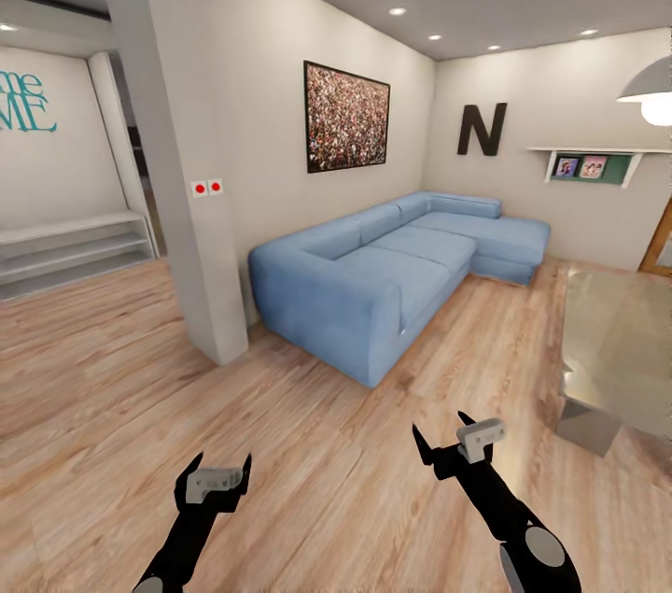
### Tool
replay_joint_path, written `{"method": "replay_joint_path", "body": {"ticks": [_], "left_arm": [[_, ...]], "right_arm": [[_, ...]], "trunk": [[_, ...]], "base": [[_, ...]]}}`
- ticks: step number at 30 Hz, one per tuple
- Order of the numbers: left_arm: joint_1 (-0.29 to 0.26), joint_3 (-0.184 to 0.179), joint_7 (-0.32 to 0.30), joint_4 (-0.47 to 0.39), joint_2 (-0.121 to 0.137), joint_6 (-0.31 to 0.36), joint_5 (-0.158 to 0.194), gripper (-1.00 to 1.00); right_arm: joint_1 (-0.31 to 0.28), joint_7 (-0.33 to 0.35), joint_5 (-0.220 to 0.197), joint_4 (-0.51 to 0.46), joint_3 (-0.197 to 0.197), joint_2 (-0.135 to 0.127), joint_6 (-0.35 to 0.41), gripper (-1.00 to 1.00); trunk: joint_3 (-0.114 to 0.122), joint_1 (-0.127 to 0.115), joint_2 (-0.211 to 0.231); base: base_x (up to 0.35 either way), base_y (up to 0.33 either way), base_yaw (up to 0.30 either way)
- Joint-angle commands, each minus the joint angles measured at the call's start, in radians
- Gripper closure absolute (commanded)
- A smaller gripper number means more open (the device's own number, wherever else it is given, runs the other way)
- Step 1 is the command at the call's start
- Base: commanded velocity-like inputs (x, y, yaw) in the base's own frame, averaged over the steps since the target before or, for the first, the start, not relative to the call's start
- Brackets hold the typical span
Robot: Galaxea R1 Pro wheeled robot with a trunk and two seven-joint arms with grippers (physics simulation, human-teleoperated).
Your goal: Put the three can of soda from the living room inside the tash can in the kitchen.
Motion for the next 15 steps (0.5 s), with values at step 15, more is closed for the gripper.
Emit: {"method": "replay_joint_path", "body": {"ticks": [15], "left_arm": [[0.000, 0.000, 0.000, 0.000, 0.000, 0.000, 0.000, -1.00]], "right_arm": [[0.000, 0.000, -0.002, -0.003, -0.001, 0.000, 0.011, -1.00]], "trunk": [[-0.007, 0.000, 0.000]], "base": [[-0.226, 0.145, 0.000]]}}
